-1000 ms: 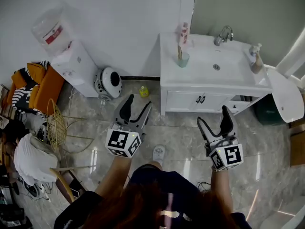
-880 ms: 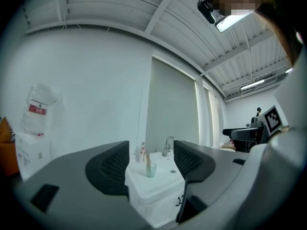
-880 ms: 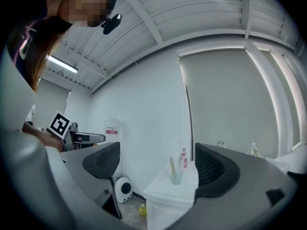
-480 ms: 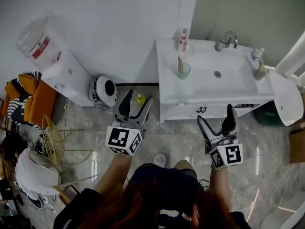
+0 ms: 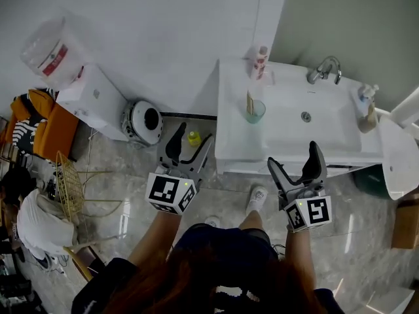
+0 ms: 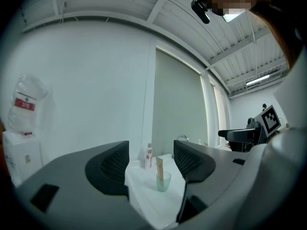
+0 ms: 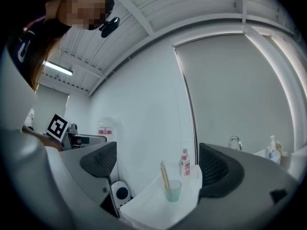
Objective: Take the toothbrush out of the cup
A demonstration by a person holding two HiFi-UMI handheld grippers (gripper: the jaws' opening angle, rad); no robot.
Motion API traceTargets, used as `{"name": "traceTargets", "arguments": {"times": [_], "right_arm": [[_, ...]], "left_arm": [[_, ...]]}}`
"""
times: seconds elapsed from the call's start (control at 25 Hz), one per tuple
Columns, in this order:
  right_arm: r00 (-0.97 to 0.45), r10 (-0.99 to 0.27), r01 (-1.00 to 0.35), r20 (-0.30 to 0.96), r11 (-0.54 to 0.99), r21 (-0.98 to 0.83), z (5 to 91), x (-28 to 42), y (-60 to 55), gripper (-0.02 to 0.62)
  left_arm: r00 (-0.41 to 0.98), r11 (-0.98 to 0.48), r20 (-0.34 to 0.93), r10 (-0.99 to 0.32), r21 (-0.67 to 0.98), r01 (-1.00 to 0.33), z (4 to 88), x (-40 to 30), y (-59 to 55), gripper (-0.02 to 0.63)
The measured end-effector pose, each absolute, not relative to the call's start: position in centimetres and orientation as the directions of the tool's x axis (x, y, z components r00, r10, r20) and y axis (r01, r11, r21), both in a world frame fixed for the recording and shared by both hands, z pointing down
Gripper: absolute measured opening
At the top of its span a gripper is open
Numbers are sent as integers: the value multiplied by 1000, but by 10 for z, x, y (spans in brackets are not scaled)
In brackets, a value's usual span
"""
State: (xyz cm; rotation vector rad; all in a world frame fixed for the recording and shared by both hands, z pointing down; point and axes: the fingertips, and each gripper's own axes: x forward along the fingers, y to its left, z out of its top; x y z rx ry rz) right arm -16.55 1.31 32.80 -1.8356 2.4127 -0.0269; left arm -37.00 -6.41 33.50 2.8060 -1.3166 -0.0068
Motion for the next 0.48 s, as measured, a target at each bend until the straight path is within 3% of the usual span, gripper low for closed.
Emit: {"name": "traceTargets", "arguments": {"times": [0.48], "right_arm": [[-492, -870, -869, -28, 493, -49, 325, -39, -134, 535]], "left_arm": [[423, -423, 29, -905, 16, -906, 335, -254, -174, 295]]}}
